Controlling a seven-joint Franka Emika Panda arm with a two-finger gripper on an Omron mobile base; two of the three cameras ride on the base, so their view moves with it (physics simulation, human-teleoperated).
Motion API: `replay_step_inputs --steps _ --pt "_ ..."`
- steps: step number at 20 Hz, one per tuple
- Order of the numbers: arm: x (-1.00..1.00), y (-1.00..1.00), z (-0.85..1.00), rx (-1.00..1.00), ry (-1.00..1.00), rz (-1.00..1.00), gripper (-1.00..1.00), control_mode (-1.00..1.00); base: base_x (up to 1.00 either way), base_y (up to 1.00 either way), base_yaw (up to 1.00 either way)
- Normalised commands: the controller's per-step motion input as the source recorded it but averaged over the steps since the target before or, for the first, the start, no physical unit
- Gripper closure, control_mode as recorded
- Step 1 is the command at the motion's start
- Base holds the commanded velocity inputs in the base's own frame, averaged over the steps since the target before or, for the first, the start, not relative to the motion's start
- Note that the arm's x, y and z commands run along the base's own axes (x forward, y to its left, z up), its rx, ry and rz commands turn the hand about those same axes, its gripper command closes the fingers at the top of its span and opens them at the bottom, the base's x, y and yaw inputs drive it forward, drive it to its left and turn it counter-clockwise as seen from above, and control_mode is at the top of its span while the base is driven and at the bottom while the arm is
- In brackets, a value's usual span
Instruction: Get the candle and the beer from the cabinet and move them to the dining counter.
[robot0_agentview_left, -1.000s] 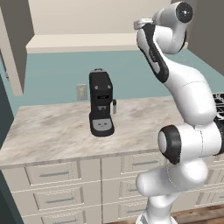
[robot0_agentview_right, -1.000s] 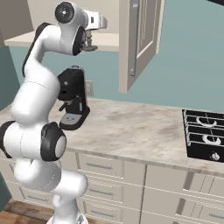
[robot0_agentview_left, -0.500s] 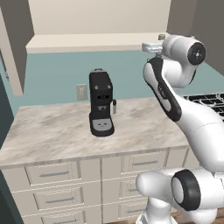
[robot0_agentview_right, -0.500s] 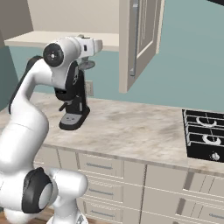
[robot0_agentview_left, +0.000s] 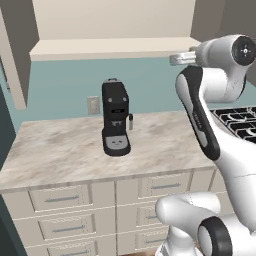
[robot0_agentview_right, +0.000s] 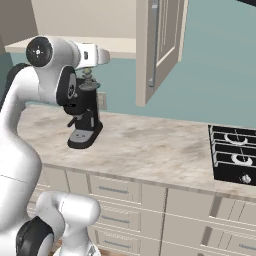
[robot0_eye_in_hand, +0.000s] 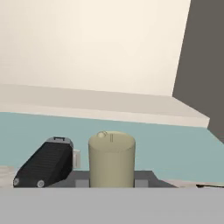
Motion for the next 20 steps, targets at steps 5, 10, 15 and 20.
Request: replay_step_inputs --steps 5,10,15,20 --pt "-0.51 0.00 -0.54 0.00 0.00 0.00 1.00 -1.00 0.00 0.00 0.00" --pt "-0.34 0.00 -0.33 0.00 0.00 0.00 1.00 -1.00 0.00 0.00 0.00" --pt "-0.21 0.00 -0.07 0.00 0.02 0.00 1.00 -1.00 0.00 0.00 0.00" --pt "-0.33 0.00 -0.13 0.01 0.07 -0.04 1.00 -1.00 0.00 0.00 0.00"
